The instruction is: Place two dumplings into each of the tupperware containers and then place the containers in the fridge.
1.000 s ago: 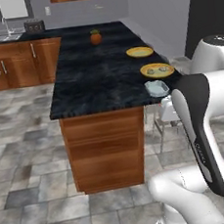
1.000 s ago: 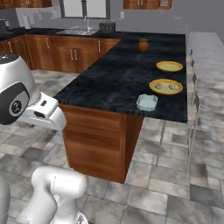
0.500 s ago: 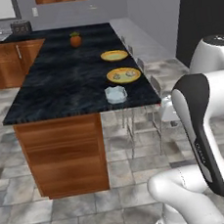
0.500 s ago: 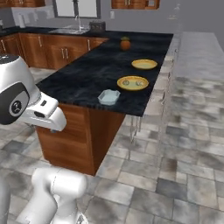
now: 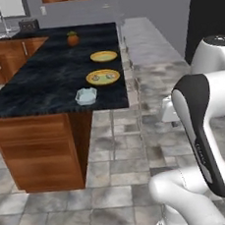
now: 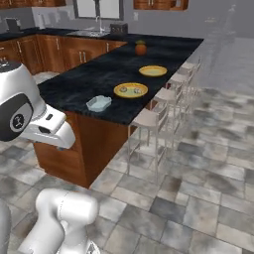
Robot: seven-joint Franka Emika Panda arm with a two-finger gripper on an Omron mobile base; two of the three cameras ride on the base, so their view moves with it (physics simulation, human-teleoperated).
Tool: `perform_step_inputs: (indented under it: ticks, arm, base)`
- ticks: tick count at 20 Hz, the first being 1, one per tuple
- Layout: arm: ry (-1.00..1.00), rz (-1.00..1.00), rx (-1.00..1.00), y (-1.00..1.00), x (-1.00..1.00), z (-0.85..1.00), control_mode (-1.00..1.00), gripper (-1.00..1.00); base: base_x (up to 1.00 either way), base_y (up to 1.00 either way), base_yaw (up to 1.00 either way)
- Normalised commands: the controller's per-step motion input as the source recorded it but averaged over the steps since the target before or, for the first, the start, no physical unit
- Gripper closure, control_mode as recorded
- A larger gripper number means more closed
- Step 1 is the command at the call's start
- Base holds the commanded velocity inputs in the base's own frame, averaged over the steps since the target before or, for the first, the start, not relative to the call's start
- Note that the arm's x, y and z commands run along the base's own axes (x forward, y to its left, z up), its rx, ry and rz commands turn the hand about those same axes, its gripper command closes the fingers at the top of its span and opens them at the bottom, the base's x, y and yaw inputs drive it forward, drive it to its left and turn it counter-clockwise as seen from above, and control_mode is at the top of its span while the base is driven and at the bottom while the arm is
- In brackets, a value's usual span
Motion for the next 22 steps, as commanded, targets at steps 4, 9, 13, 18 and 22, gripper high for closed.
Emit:
perform_step_inputs:
  ticks: [4,9,13,18,22]
  arm:
    - [0.0,0.0,0.0,0.0,0.0,0.0,1.0,-1.0]
    - [0.0,0.0,0.0,0.0,0.0,0.0,1.0,-1.0]
    - [0.0,0.0,0.0,0.0,0.0,0.0,1.0,-1.0]
    - [0.0,0.0,0.0,0.0,0.0,0.0,1.0,-1.0]
    - [0.0,0.0,0.0,0.0,0.0,0.0,1.0,-1.0]
  base:
    - [0.0,-1.0,0.52]
    - [0.0,-1.0,0.58]
    - [0.0,-1.0,0.63]
    - [0.0,-1.0,0.63]
    - [0.2,-1.0,0.62]
